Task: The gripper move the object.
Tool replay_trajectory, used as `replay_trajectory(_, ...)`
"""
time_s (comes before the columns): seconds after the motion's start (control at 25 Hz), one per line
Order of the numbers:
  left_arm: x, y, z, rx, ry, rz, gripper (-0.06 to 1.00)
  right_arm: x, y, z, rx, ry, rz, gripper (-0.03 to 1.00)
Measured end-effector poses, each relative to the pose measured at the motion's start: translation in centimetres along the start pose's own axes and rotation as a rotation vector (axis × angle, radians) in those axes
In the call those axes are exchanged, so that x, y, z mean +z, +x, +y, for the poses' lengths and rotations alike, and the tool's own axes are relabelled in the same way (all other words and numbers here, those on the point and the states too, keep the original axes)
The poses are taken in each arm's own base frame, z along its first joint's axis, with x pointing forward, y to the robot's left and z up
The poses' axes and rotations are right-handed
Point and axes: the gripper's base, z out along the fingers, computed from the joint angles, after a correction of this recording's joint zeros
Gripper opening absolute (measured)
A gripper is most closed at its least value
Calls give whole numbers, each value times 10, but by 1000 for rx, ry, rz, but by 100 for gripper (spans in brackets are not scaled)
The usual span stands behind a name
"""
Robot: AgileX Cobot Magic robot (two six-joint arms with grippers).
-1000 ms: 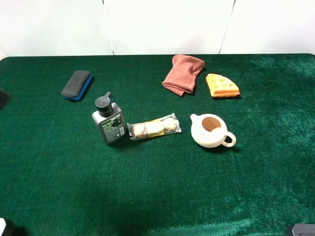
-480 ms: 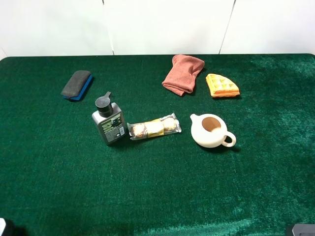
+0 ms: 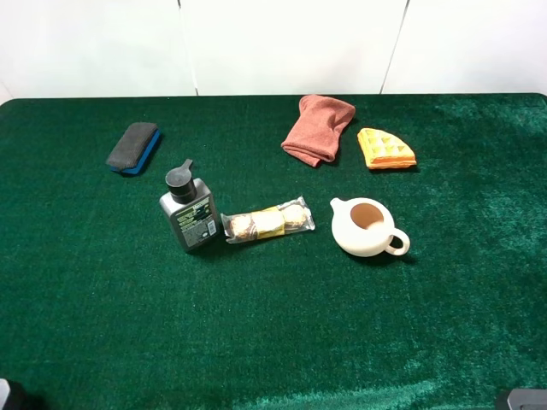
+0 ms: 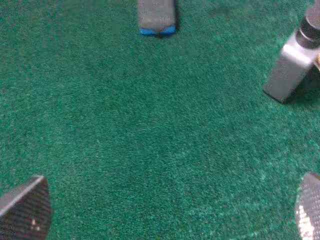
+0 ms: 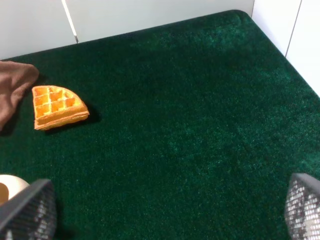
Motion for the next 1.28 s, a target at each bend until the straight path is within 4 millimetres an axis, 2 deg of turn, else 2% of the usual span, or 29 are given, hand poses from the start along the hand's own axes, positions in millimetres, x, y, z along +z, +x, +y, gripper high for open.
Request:
replay_trajectory(0.28, 4, 25, -1, -75, -67, -44, 99, 0, 0, 0, 0, 0, 0, 70)
replay_trajectory(0.6, 18, 41, -8, -115, -69, -97, 99, 0, 0, 0, 0, 0, 0, 70)
replay_trajectory(1.28, 18, 44, -14, -68, -9, -146, 99, 0, 0, 0, 1, -1, 0, 70)
